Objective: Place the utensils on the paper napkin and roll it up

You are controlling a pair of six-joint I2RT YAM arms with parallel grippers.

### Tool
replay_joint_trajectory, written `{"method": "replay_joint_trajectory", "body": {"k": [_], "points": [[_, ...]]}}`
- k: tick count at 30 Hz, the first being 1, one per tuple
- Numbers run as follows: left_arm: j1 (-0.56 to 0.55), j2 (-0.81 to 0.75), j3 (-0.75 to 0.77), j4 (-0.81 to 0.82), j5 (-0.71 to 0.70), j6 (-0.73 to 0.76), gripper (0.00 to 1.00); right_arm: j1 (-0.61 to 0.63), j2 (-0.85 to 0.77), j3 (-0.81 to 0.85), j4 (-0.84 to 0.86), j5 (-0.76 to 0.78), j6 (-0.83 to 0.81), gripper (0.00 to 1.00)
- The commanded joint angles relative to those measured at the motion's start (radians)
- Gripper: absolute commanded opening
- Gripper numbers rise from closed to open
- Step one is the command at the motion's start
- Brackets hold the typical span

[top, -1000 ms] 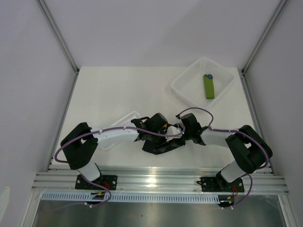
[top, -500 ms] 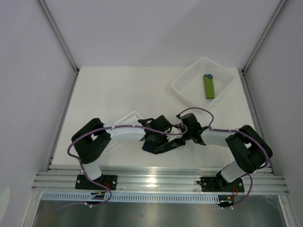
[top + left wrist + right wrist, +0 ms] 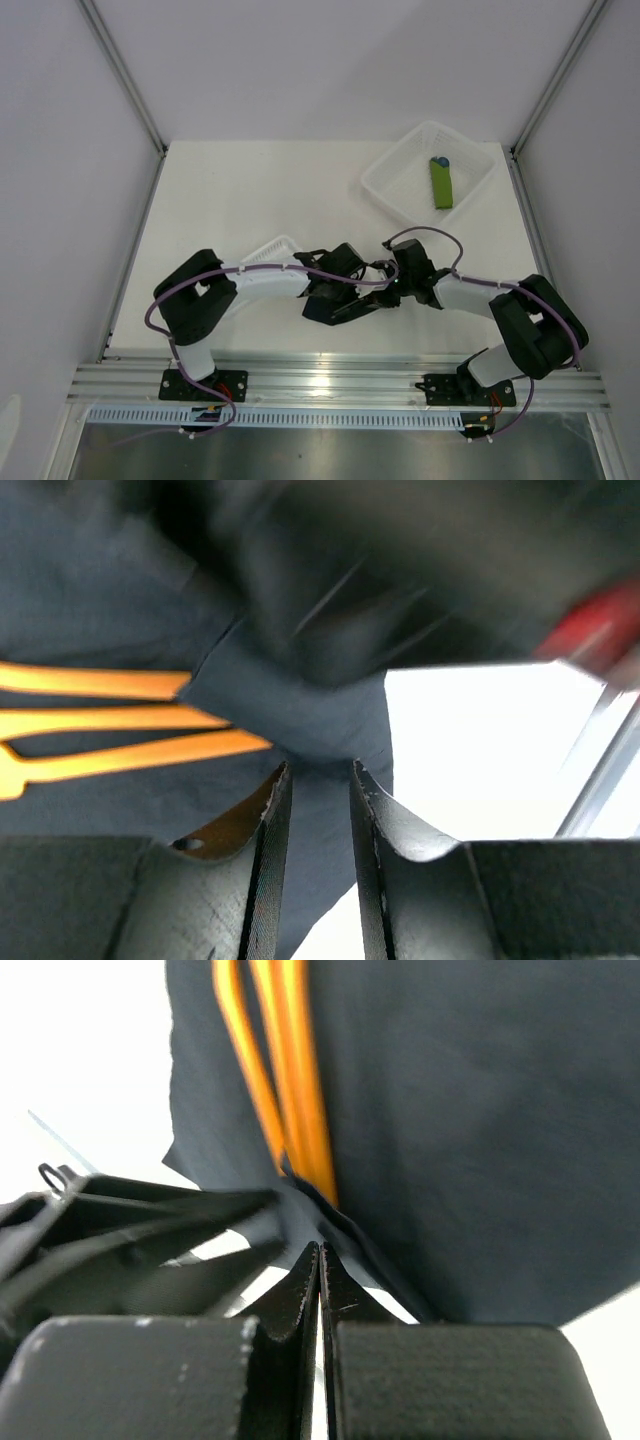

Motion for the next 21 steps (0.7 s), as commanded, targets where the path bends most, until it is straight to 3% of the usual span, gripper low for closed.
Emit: {"method": "replay_joint_trajectory", "body": {"k": [1,21], "points": [[0.008,0.023,0.008,-0.046,-0.017,-0.019,0.33,-0.025,-0.025,-0.047,0.029,0.004,-0.004,0.00],[0.011,0.025,0.011,-0.051,-0.021,-0.011,0.33,-0.116,-0.059,-0.159,0.087,0.088,0.063,0.00]]}}
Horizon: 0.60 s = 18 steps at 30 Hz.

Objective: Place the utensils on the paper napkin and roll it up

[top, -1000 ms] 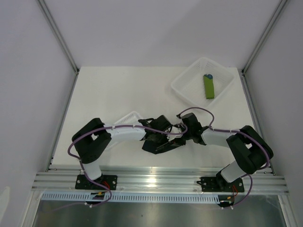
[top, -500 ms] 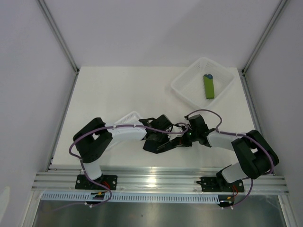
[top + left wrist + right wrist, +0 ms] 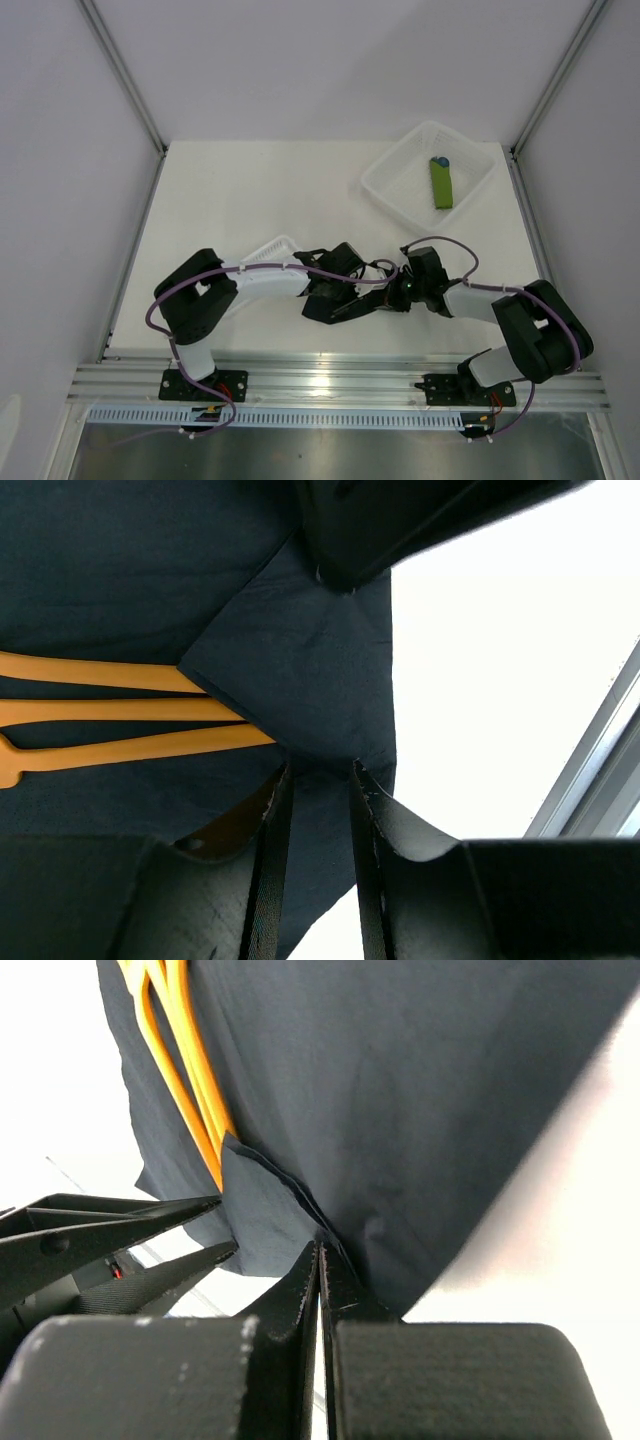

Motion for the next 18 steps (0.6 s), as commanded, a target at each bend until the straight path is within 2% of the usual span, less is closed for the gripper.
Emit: {"method": "replay_joint_trajectory", "body": {"k": [1,9,18], "points": [[0.006,0.016,0.008,-0.037,-0.016,-0.002,0.33,-0.026,-0.041,-0.028,-0.032,0.091,0.000,0.00],[0.006,0.023,0.014,-0.042,-0.016,-0.002,0.32,-0.045,-0.147,-0.042,-0.100,0.104,-0.010,0.00],[0.006,0.023,0.014,-0.040,-0.016,-0.001,0.33,-0.078,-0.147,-0.059,-0.115,0.092,-0.033,0.00]]}}
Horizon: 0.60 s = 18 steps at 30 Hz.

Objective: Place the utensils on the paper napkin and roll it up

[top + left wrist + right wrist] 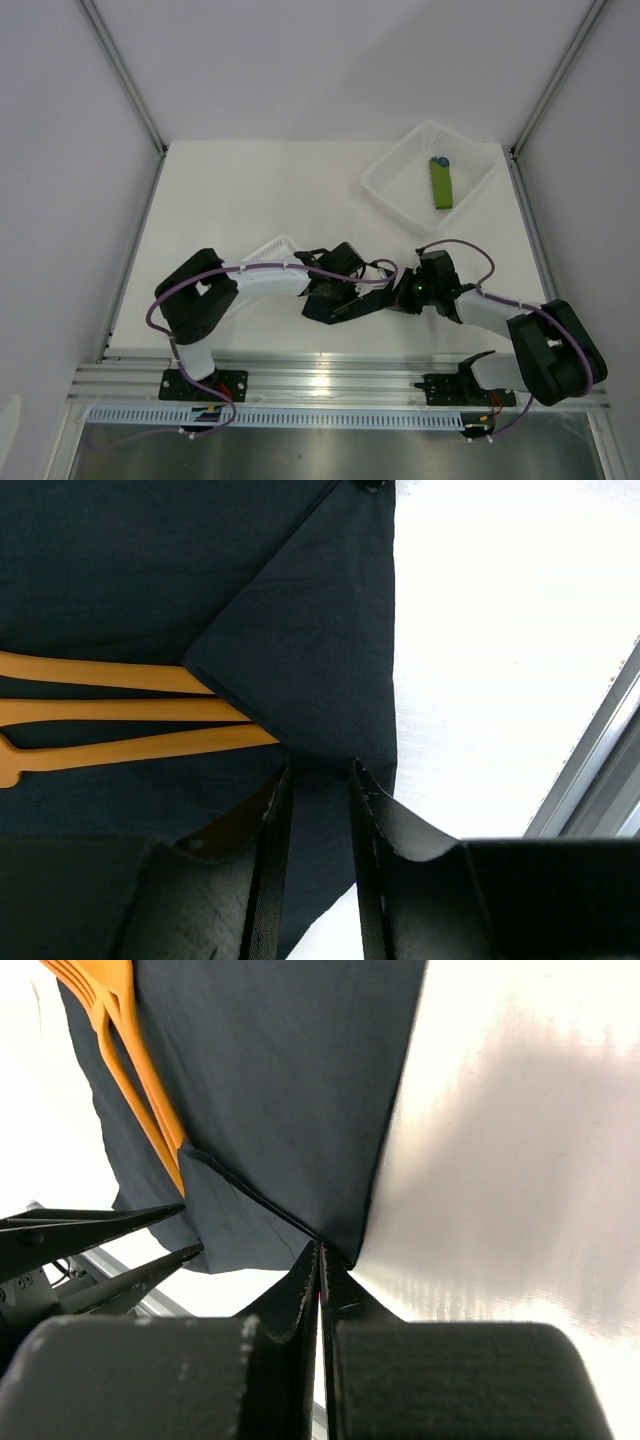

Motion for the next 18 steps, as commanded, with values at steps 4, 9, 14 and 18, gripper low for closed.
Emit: {"method": "replay_joint_trajectory", "body": {"k": [4,9,14,18], "points": [[0.006,0.018,0.042,-0.034,-0.017,0.001,0.33,-0.047,-0.085,0.017,-0.109,0.027,-0.051,0.00],[0.006,0.018,0.009,-0.037,-0.017,0.002,0.33,-0.126,-0.155,0.020,-0.161,0.031,-0.074,0.15],[0.006,0.018,0.012,-0.040,-0.017,0.002,0.33,-0.169,-0.058,0.012,-0.069,-0.039,-0.074,0.27],[0.006,0.015,0.010,-0.038,-0.017,0.002,0.33,-0.179,0.041,-0.015,0.063,-0.091,-0.034,0.32]]}}
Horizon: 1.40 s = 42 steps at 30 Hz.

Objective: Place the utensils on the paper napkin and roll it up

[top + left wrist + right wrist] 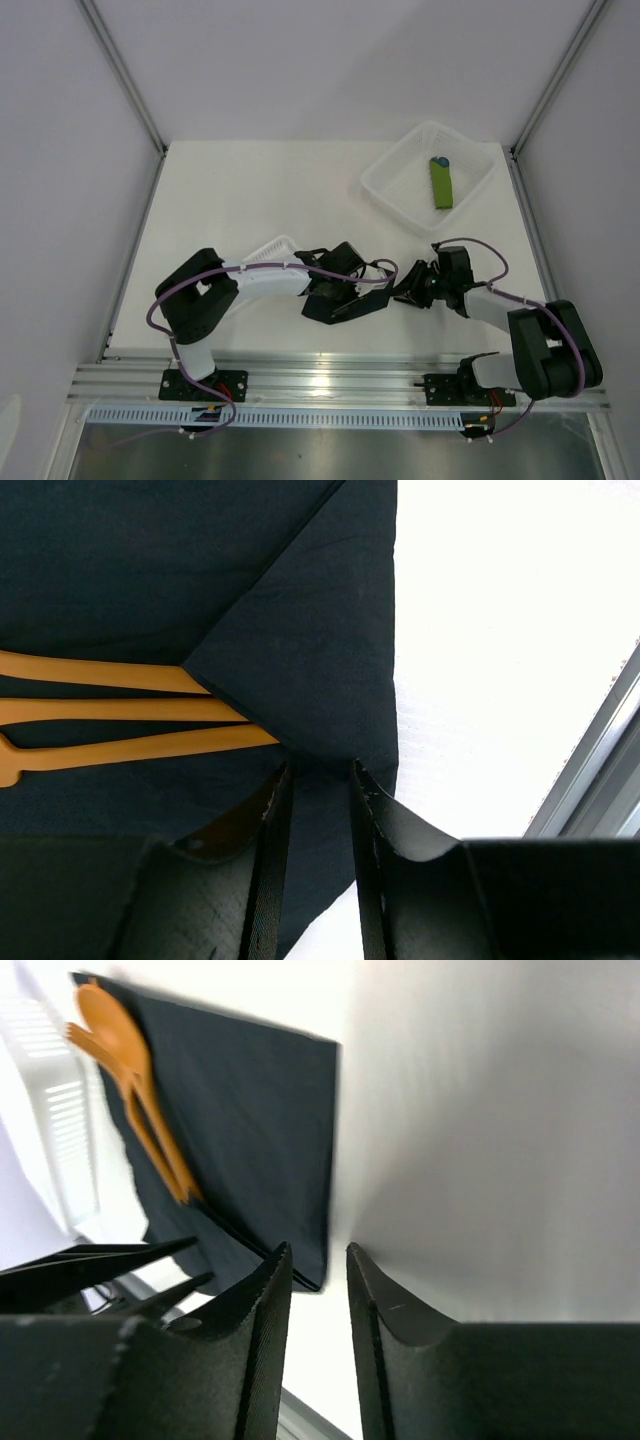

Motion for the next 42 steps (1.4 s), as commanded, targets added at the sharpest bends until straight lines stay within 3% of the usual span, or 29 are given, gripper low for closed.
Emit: {"method": "replay_joint_trajectory", "body": {"k": [1,9,17,26,33,37,42], "points": [[0.005,0.013,0.004,-0.031,-0.016,0.002,0.33,-0.006,0.082,-0.031,0.112,-0.044,0.020,0.33],[0.005,0.013,0.010,-0.032,-0.016,0.002,0.33,-0.008,0.140,-0.064,0.268,-0.075,0.093,0.34],[0.005,0.011,0.008,-0.034,-0.017,0.004,0.33,-0.009,0.105,-0.085,0.344,-0.101,0.150,0.22],[0.005,0.010,0.010,-0.029,-0.022,0.007,0.33,0.018,0.103,-0.087,0.413,-0.139,0.202,0.27],[0.005,0.010,0.010,-0.032,-0.022,0.010,0.33,0.027,0.030,-0.084,0.367,-0.105,0.208,0.27],[0.005,0.008,0.008,-0.032,-0.022,0.008,0.33,0.032,-0.015,-0.067,0.251,-0.053,0.169,0.25],[0.005,0.008,0.008,-0.031,-0.024,0.008,0.33,0.023,-0.093,-0.085,0.145,0.034,0.144,0.30]]}}
